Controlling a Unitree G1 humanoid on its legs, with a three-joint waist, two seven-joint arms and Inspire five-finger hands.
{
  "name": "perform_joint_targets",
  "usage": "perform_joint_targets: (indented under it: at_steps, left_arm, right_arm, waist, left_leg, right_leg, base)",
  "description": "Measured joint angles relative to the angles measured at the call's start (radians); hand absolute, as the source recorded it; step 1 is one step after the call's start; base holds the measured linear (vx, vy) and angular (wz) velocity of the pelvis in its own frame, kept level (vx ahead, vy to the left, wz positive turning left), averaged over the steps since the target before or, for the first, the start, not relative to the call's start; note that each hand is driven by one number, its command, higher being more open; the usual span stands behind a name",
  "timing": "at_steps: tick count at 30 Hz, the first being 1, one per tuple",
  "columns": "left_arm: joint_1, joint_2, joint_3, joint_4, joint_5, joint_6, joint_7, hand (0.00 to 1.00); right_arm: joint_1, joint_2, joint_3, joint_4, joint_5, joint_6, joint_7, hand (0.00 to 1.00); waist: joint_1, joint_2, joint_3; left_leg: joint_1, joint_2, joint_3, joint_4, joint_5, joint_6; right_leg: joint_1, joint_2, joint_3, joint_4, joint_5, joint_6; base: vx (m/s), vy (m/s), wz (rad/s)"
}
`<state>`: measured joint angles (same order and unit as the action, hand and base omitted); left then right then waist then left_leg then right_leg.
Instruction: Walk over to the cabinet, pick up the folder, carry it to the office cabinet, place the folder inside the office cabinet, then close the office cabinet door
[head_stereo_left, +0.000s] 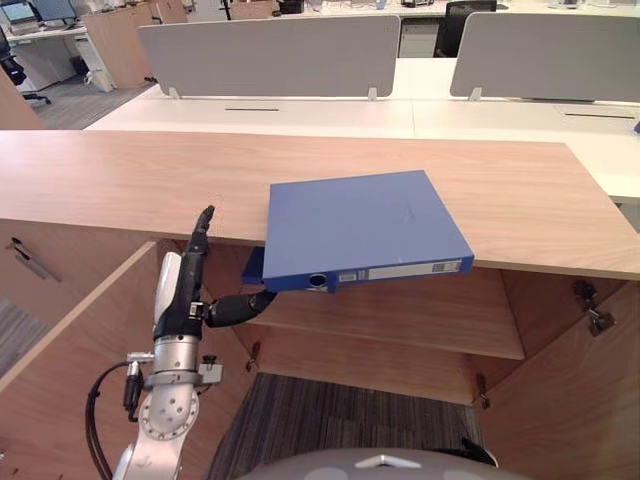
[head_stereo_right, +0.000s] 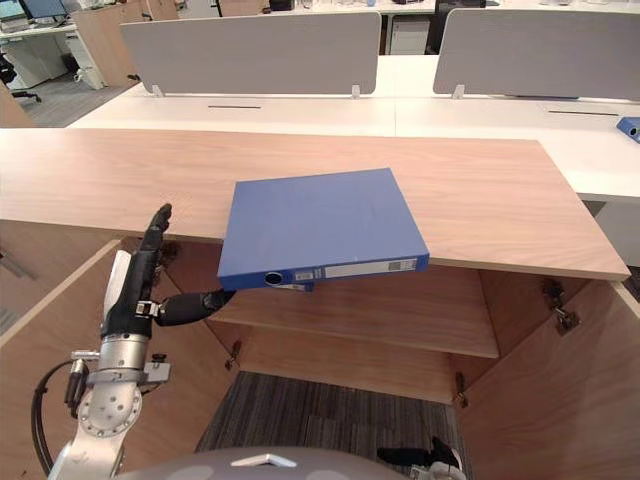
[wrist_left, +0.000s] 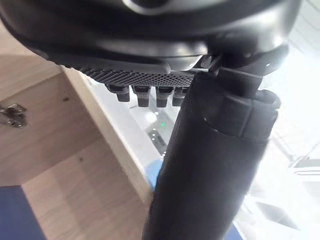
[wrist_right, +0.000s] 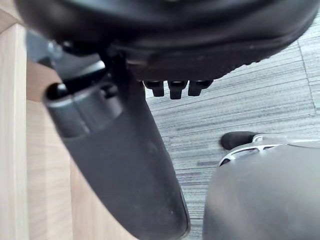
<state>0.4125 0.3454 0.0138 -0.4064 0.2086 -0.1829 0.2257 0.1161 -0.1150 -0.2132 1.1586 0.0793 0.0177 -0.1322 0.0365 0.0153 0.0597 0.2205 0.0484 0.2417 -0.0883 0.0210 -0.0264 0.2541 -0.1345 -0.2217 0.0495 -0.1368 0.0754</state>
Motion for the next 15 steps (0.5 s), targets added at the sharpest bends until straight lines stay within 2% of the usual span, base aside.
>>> perform_joint_targets:
  at_steps: [3, 15]
  left_arm:
    - [-0.007, 0.013, -0.011, -0.064, 0.000, -0.022, -0.014, 1.00]
    - [-0.047, 0.061, -0.052, -0.110, -0.002, -0.049, -0.058, 1.00]
  right_arm:
    - [0.014, -0.001, -0.001, 0.018, 0.000, 0.001, 0.001, 1.00]
    - [0.026, -0.005, -0.002, 0.036, 0.000, 0.006, 0.015, 1.00]
  waist:
    - [-0.010, -0.001, -0.022]
    - [-0.025, 0.005, -0.047]
  left_leg:
    - [0.000, 0.000, 0.001, 0.000, -0.002, -0.002]
    - [0.007, 0.015, 0.021, 0.000, -0.006, -0.003]
  right_leg:
    - [-0.006, 0.000, 0.011, 0.002, 0.001, 0.002]
    - [-0.018, 0.016, 0.054, 0.008, 0.002, 0.000]
  base:
    - [-0.02, -0.007, -0.09]
    - [-0.03, -0.020, -0.07]
